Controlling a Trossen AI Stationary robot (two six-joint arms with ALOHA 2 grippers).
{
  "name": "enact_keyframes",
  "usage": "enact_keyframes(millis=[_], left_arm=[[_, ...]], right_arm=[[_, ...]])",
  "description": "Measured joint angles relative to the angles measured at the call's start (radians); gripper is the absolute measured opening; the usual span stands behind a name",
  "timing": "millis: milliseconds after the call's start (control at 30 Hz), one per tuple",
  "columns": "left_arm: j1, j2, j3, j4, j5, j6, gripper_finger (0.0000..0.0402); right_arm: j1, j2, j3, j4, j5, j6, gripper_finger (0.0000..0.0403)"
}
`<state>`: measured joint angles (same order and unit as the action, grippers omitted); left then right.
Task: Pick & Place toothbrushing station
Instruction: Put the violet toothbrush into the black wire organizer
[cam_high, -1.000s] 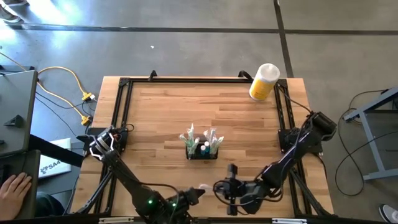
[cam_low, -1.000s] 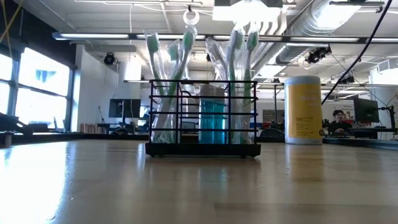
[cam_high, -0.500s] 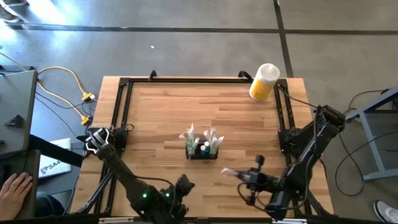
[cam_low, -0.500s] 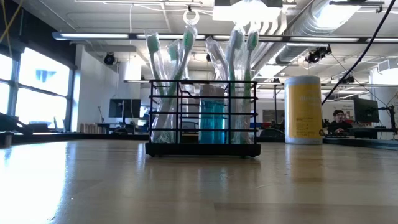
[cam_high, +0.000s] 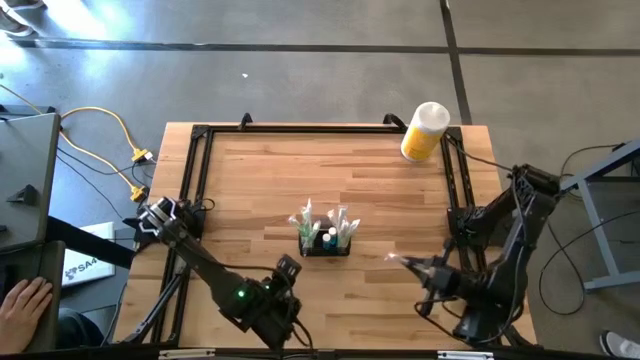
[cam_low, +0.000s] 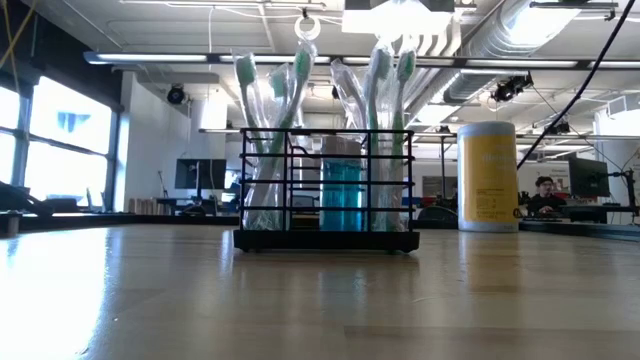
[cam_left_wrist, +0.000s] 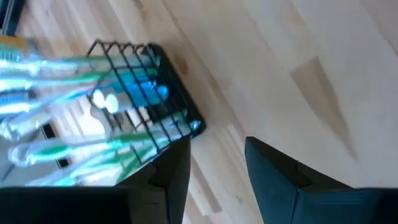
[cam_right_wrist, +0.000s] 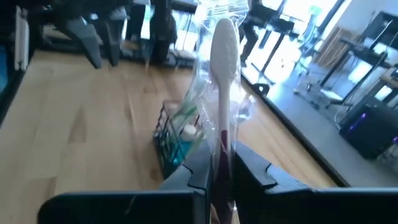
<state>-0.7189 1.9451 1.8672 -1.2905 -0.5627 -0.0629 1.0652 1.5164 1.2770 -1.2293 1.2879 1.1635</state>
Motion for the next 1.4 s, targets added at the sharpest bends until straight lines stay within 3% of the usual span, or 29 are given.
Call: enact_keyframes(millis=[100,233,400,533,700,833,933,1067,1233,1400], left_arm=[[0.007,-0.056,-0.069,0.013,0.004,-0.004,0.0145],[0.007,-0.208,-0.28,0.068,-0.027,-0.103,0.0145],[0.006,-0.463,-0.641,0.425,-0.054,-0.118,0.0145],[0.007,-0.619,-0.894,0.807,-0.047,0.019,0.0145],[0.059,-0.718,-1.1,1.111,0.058,0.142,0.0145],[0.159,-0.737,-1.163,1.17,0.195,0.139,0.0145],[0.233,-0.736,-1.177,1.191,0.305,0.172,0.0145],[0.31,-0.723,-1.177,1.25,0.48,0.22,0.0145],[0.319,-0.687,-1.176,1.347,0.655,0.25,0.0145],[0.32,-0.658,-1.178,1.423,0.705,0.25,0.0145]], right_arm=[[0.032,-0.03,-0.035,-0.088,0.029,0.092,0.0029],[0.064,-0.098,-0.154,-0.077,0.015,0.177,0.0029],[0.08,-0.18,-0.327,0.137,0.072,0.163,0.0029],[0.037,-0.225,-0.4,0.389,0.082,-0.094,0.0029],[-0.083,-0.264,-0.426,0.832,-0.116,-0.59,0.0029],[-0.179,-0.262,-0.493,1.265,-0.336,-1.023,0.0029],[-0.255,-0.264,-0.55,1.469,-0.429,-1.194,0.0029],[-0.356,-0.299,-0.645,1.592,-0.5,-1.239,0.0029],[-0.441,-0.347,-0.764,1.772,-0.646,-1.248,0.0029],[-0.453,-0.38,-0.831,1.951,-0.723,-1.318,0.0029]])
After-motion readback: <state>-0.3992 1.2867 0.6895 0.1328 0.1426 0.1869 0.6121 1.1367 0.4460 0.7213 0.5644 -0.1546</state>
